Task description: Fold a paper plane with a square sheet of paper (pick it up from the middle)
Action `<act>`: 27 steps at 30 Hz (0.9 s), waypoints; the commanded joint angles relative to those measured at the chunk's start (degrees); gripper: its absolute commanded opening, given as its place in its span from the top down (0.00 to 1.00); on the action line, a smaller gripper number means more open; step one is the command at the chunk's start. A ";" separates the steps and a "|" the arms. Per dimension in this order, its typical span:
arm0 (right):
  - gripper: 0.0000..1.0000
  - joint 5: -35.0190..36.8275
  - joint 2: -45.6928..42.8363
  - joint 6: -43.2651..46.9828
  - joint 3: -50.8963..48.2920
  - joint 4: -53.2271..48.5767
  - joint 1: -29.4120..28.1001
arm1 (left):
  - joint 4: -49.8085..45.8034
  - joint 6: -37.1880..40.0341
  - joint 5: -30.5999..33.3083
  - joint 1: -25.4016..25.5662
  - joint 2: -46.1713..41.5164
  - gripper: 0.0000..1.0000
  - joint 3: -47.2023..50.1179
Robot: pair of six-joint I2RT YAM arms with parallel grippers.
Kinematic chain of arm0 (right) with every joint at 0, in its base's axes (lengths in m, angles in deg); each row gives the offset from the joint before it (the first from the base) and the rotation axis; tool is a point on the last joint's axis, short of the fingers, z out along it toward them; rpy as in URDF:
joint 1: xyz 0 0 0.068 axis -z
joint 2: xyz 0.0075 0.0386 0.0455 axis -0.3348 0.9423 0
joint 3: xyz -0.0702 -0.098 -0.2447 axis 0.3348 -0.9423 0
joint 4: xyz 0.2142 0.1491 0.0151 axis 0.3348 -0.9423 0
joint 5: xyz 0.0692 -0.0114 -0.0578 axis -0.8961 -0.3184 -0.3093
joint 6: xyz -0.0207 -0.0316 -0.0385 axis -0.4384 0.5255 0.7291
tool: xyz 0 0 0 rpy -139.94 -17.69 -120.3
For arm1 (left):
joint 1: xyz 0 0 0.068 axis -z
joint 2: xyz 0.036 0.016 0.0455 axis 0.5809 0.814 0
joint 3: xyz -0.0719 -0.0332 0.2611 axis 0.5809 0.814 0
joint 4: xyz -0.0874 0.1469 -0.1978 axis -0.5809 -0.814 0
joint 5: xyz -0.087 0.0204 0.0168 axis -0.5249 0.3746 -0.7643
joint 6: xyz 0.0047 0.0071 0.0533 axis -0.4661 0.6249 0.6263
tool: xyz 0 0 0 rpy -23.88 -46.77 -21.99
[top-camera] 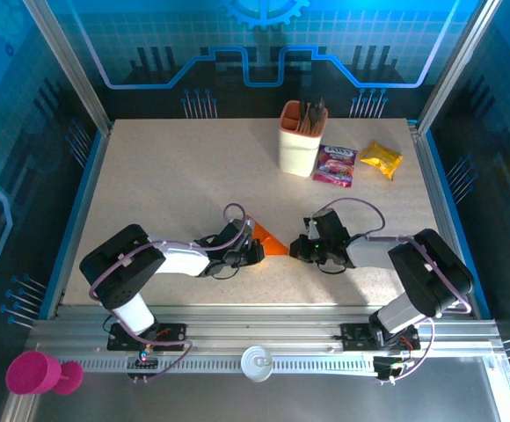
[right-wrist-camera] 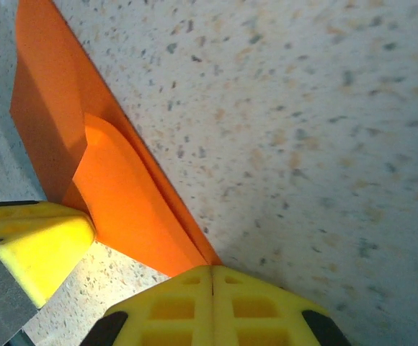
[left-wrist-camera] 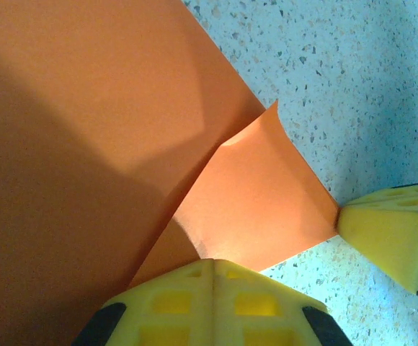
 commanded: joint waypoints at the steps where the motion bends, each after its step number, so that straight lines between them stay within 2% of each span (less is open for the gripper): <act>1: 1.00 6.78 -0.65 -0.52 -3.03 -10.29 2.91 | -10.34 0.36 2.49 -0.17 3.91 1.00 2.80; 5: 1.00 8.30 -4.16 -2.12 -4.67 -13.41 5.01 | -10.67 1.39 2.09 -0.26 3.90 1.00 2.73; 9: 1.00 9.15 -12.07 -2.43 -5.90 -16.84 5.60 | -11.04 4.74 1.03 -0.59 3.50 1.00 2.24; 14: 1.00 5.15 -18.66 2.26 -2.22 -19.37 4.12 | -12.23 9.99 -0.10 -0.77 2.08 1.00 1.90; 18: 1.00 2.23 -15.82 4.88 2.93 -19.02 0.48 | -12.36 13.27 -2.32 -1.16 1.64 1.00 2.07; 27: 1.00 2.40 0.38 4.57 12.88 -13.32 -9.36 | -12.82 15.86 -4.55 -2.33 0.83 1.00 2.77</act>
